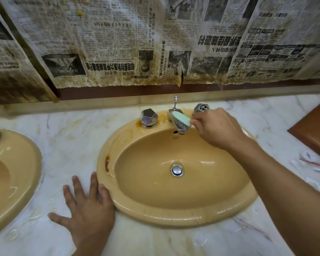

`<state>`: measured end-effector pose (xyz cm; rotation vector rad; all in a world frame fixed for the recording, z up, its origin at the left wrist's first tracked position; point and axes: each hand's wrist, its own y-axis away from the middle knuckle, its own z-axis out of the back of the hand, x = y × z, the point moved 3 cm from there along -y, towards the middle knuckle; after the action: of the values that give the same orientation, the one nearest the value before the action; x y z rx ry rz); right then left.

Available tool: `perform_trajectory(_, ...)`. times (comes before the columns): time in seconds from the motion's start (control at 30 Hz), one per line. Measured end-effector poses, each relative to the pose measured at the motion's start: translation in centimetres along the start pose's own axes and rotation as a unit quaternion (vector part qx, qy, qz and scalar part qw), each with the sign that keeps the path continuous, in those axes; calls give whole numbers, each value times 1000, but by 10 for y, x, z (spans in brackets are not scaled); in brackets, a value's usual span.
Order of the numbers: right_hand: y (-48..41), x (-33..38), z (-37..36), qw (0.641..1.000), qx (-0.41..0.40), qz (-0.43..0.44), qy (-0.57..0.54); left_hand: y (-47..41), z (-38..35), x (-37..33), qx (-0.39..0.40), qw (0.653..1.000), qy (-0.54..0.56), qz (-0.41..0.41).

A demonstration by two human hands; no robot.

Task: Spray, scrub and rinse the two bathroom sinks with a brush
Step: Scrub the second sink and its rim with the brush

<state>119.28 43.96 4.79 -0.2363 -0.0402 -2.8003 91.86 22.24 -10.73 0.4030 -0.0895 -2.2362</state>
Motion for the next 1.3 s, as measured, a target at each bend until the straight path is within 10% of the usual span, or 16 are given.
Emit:
perform_trajectory(0.4, -57, 1, 19, 987, 147, 59, 28, -1, 0, 0, -2, 1000, 0, 2)
perform_trajectory(0.7, -61, -22, 26, 995, 101, 0, -6, -1, 1, -2, -7, 1000, 4, 3)
perform_trajectory(0.9, -18, -65, -24, 930, 106, -141, -324, -3, -3, 0, -22, 1000, 0, 3)
perform_trajectory(1.3, -59, -35, -76, 911, -57, -284, -295, -5, -1, -5, -31, 999, -6, 11)
